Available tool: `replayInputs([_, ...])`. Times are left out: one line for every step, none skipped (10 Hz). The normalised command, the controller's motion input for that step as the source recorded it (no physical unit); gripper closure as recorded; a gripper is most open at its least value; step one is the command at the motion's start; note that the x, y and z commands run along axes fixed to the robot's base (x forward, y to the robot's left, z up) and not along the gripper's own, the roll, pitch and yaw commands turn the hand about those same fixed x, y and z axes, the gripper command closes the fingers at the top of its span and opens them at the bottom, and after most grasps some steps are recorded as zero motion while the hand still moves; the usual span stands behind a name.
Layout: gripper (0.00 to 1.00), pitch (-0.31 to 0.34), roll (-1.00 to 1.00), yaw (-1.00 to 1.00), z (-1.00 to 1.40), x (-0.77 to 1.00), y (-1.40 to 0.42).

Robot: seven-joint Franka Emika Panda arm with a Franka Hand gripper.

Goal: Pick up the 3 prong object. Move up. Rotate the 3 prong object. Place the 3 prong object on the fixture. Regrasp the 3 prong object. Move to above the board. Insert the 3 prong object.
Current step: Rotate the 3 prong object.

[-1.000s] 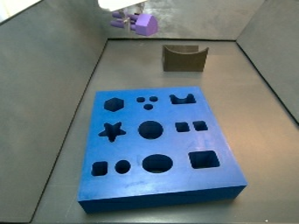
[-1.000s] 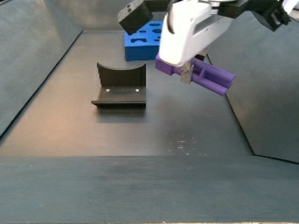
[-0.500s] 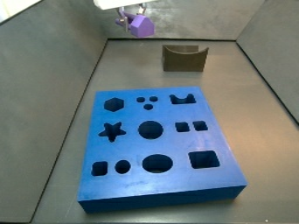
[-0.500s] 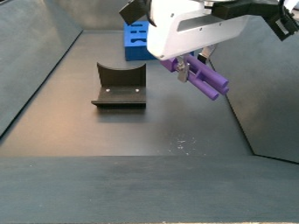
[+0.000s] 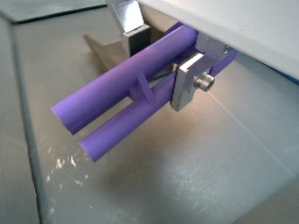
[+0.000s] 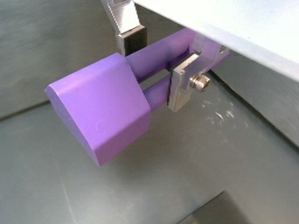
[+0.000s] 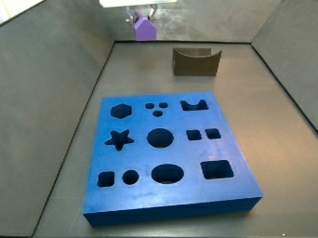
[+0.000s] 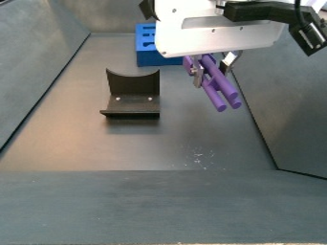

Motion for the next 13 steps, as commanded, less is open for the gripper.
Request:
replayInputs([1.00, -0.048, -0.06, -0.98, -0.02, 0.03, 0.02])
replayInputs([1.00, -0.048, -0.06, -0.81, -0.02, 0.03, 0.02])
replayInputs([1.00, -0.048, -0.06, -0.49, -0.03, 0.03, 0.02])
replayInputs([1.00, -0.046, -0.06, -0.28, -0.03, 0.03, 0.02])
replayInputs([1.00, 0.000, 0.00, 0.00, -1.00, 0.00, 0.00])
replayInputs([1.00, -0.003, 0.00, 0.03, -1.00, 0.00, 0.00])
replayInputs([1.00, -0.029, -0.01, 0.04, -1.00, 0.02, 0.00])
replayInputs([1.00, -0.033, -0.03, 0.04, -1.00, 0.02, -0.01])
replayInputs([1.00, -0.037, -0.05, 0.03, -1.00, 0.03, 0.00])
replayInputs([1.00, -0.041, -0.06, 0.03, -1.00, 0.04, 0.00])
replayInputs([1.00, -0.046, -0.09, 0.02, -0.82, 0.04, 0.00])
replayInputs([1.00, -0.053, -0.10, 0.02, -0.69, 0.04, 0.00])
replayInputs([1.00, -0.062, -0.12, 0.02, -0.53, 0.04, 0.01])
